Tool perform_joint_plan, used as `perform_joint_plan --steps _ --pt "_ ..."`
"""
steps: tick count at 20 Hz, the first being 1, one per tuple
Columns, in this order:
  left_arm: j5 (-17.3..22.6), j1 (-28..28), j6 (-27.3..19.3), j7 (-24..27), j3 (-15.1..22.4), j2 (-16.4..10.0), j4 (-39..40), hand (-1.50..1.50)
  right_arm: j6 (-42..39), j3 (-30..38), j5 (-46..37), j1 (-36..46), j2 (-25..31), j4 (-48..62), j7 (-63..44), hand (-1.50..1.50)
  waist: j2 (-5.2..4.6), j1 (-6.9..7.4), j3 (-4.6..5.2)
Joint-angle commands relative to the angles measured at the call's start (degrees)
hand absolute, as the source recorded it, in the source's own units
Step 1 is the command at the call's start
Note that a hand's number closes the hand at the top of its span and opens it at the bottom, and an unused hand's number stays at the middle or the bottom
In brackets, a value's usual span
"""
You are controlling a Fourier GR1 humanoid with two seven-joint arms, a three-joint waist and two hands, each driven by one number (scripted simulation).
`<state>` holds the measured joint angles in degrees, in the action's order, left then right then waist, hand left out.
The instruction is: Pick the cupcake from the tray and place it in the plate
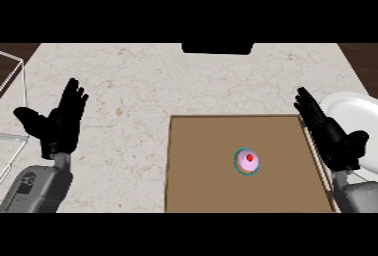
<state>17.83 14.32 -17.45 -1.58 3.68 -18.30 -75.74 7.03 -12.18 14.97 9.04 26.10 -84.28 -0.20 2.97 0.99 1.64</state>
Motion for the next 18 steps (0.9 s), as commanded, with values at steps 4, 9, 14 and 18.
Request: perform_joint_plan --steps 4,9,14,18 --pt "-1.0 -7.9 1.4 -4.7 4.8 1.0 -0.3 0.0 12.7 12.2 -1.7 2.9 4.8 -10.7 -3.9 1.5 -1.88 -3.13 -1.49" --pt "0.8 -12.3 4.5 -4.7 7.3 3.5 1.4 0.0 29.0 18.1 -15.8 -3.7 10.9 -5.0 -9.6 1.5 -1.97 -6.17 -1.18" --pt "0.3 -12.2 5.6 -6.6 8.3 2.6 -1.0 0.0 42.9 13.2 -23.1 -13.4 -0.4 -22.1 -9.1 -1.5 -2.26 -3.77 -1.5" --pt "-0.5 -14.1 6.5 -7.0 9.5 2.4 -4.0 0.0 44.4 8.6 -32.7 -24.4 0.9 -35.4 -16.5 -1.5 -2.54 -2.49 -1.47"
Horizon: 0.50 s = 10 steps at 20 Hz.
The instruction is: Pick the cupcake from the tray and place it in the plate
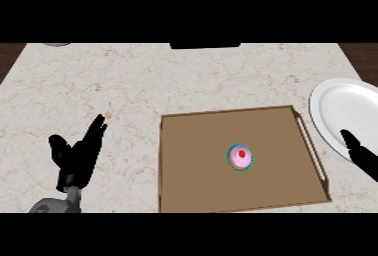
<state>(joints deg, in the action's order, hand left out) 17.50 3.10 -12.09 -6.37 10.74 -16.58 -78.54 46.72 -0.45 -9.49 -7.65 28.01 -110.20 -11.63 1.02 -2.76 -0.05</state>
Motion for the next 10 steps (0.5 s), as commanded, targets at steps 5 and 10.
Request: perform_joint_plan --steps 5,10 --pt "-1.2 -4.4 0.5 0.4 3.5 3.0 -0.3 0.0 -7.2 -5.5 -11.5 -16.0 6.9 -15.1 -16.1 -1.5 -0.94 1.42 0.39" --pt "-0.9 -3.9 1.9 -1.1 3.0 1.2 -1.5 0.0 -19.0 -8.3 -14.2 -16.7 14.9 -22.2 -31.7 -1.5 -1.21 2.98 0.53"
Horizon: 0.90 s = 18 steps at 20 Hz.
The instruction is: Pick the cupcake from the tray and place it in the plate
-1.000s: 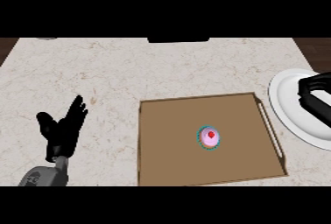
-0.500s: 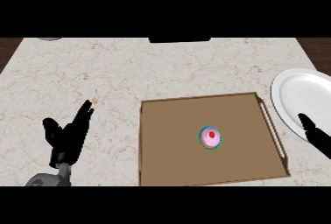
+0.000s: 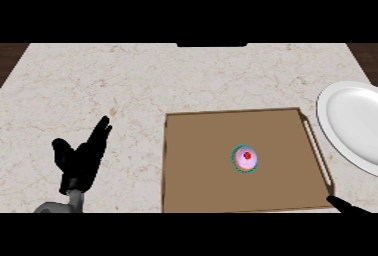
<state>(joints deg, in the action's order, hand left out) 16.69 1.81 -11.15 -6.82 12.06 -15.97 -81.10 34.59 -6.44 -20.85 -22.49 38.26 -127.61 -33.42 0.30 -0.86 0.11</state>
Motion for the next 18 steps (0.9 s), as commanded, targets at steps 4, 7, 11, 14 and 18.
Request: perform_joint_plan --steps 4,7,11,14,18 --pt "-1.1 -1.4 -0.2 -2.5 3.4 2.6 1.0 0.0 -14.0 -3.3 -5.7 3.4 7.7 -10.1 -24.4 -1.5 -0.67 1.83 0.23" --pt "-2.1 -0.2 -0.9 -3.8 4.1 3.2 0.1 0.0 -16.2 -9.6 -10.6 9.8 4.9 -8.9 -33.6 -1.5 -0.68 2.46 0.15" --pt "-0.7 -0.6 1.7 -3.1 1.5 1.1 0.6 0.0 -20.7 -16.2 -13.9 20.5 0.9 -4.5 -41.1 -1.5 -0.63 2.81 0.11" --pt "-1.1 -1.4 0.5 -3.6 1.9 2.3 -1.2 0.0 -23.0 -18.9 -18.6 25.2 -3.8 0.6 -43.9 -1.5 -0.48 2.76 0.08" --pt "-0.7 0.6 1.8 -3.4 0.5 2.0 1.9 0.0 -25.5 -22.2 -20.2 27.9 -10.9 5.7 -45.0 -1.5 -0.53 1.95 0.04"
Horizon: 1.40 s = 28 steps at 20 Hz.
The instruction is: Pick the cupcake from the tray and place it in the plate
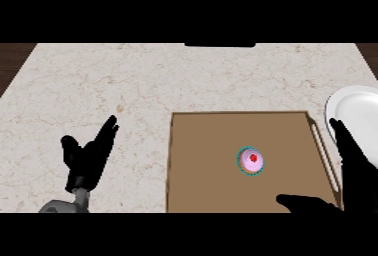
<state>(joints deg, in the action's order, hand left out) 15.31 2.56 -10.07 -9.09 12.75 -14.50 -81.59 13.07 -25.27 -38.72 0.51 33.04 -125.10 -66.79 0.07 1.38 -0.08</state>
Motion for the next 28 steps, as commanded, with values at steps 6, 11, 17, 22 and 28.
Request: perform_joint_plan --steps 6,11,17,22,28 --pt "-0.8 -4.5 0.4 -0.5 1.3 1.1 -0.8 0.0 -5.6 -5.6 -6.1 9.3 -16.5 8.9 -12.6 -1.5 -0.1 -0.44 0.17" --pt "1.3 2.5 1.8 -3.3 -3.4 0.3 3.6 0.0 -7.9 -3.2 -7.4 10.0 -19.5 13.2 -8.7 -1.5 -0.19 -1.43 0.14" --pt "0.5 -1.9 2.8 1.1 -3.0 0.8 3.8 0.0 -11.7 -4.5 -14.3 7.6 -22.8 15.9 -10.4 -1.5 -0.12 -1.7 0.19" --pt "-2.1 -2.8 -0.9 -3.0 -1.1 2.2 -0.3 0.0 -16.3 -1.9 -16.3 10.5 -27.1 17.0 -12.0 -1.5 0.02 -1.27 0.13" --pt "-2.6 -4.2 0.7 -2.2 0.3 3.6 -1.5 0.0 -15.2 1.1 -16.3 9.0 -30.7 24.6 -5.4 -1.5 -0.06 -1.23 0.1"
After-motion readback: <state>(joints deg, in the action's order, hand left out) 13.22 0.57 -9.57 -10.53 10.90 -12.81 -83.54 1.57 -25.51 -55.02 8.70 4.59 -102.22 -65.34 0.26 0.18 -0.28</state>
